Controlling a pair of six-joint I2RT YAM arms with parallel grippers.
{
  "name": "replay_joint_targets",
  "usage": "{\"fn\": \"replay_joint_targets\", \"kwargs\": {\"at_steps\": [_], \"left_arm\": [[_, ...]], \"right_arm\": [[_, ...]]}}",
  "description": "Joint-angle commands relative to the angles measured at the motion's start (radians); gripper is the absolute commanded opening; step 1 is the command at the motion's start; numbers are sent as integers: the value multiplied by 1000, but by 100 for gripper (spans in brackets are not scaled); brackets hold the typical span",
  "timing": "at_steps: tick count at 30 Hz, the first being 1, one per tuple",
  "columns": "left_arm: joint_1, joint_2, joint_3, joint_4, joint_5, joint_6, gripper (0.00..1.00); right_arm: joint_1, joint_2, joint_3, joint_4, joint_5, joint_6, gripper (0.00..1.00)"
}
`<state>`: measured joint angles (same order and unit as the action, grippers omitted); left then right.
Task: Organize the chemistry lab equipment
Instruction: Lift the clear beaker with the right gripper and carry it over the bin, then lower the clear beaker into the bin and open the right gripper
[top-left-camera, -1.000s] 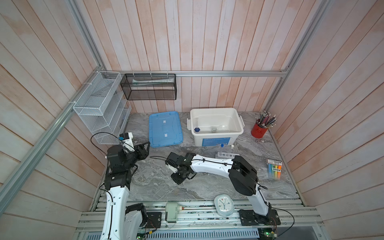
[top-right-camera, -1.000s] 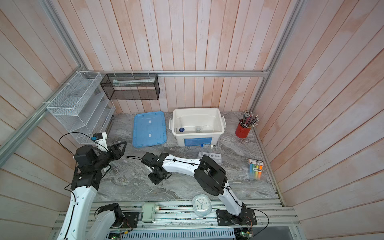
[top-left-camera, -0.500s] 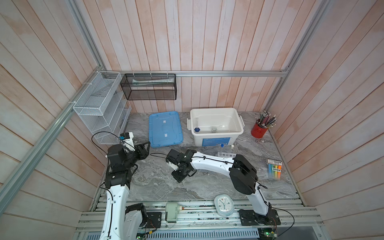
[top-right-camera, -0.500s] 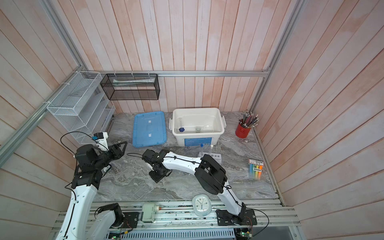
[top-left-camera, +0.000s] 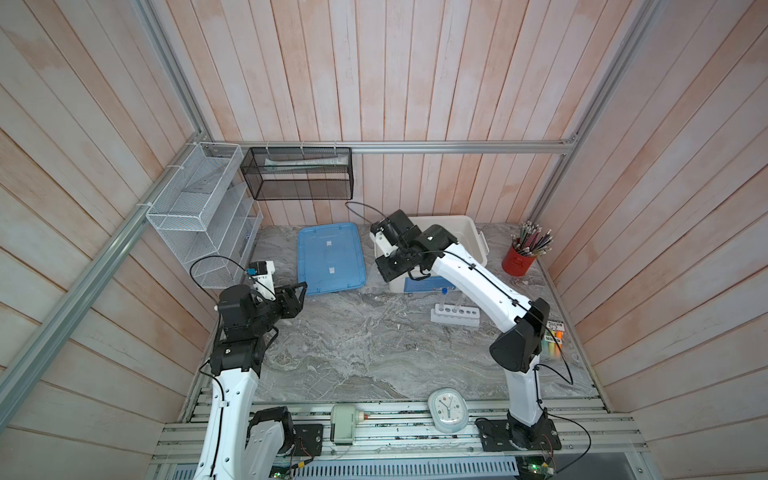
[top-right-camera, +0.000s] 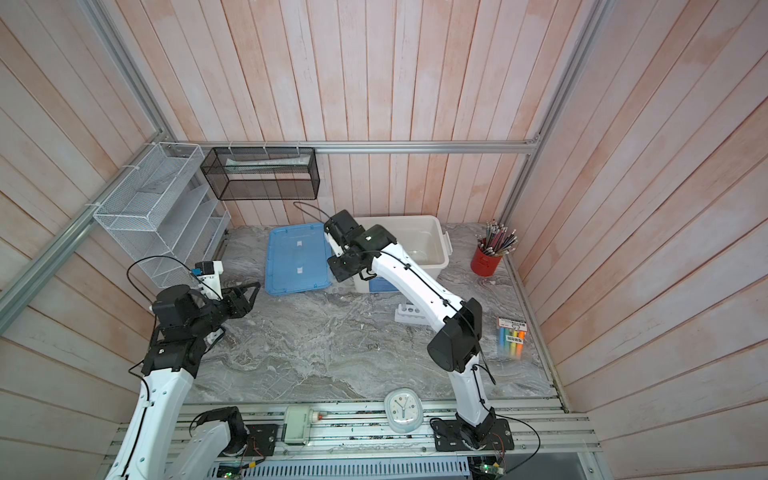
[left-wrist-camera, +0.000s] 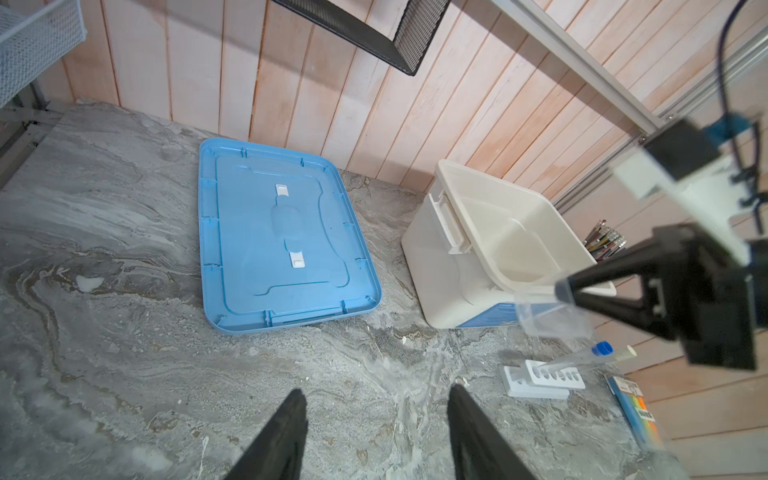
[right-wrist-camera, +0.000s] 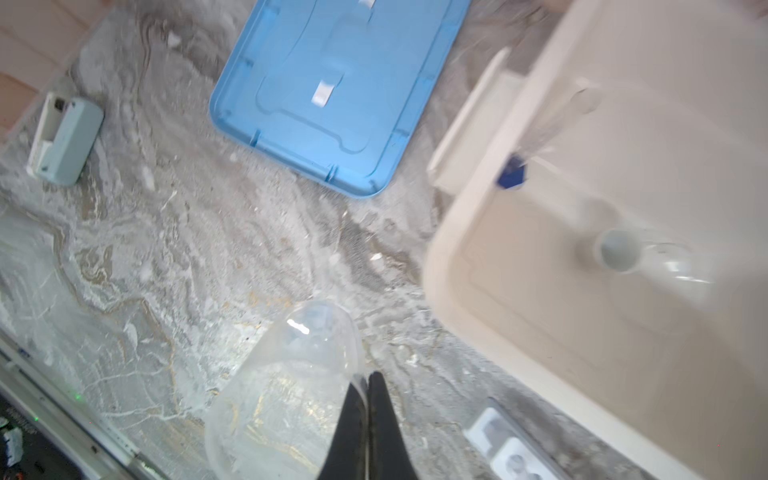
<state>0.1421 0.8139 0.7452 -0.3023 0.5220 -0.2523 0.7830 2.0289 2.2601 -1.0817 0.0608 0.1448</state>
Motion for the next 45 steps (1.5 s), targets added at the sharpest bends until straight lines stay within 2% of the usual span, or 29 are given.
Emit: {"fn": "replay_joint_targets", "kwargs": {"at_steps": [1, 5, 9, 13, 25, 45], "left_arm": [[-28, -8, 36, -28, -31, 35, 56], [-77, 19, 39, -17, -52, 32, 56], [-154, 52, 67, -40, -124, 52, 56], [-201, 56, 82, -73, -187, 77, 56], [-214, 159, 115, -54, -171, 128, 56], [-216, 270, 155, -31, -174, 163, 56]], "right_arm": [[-53, 2, 72, -41, 33, -28, 0], [-126, 63, 152, -24, 69, -52, 0], [-197, 173, 272, -9, 11, -55, 0], [-230, 245, 268, -7, 2, -73, 0], [-261, 383, 276, 4, -25, -123, 1], [-265, 525, 303, 40, -62, -128, 2]]}}
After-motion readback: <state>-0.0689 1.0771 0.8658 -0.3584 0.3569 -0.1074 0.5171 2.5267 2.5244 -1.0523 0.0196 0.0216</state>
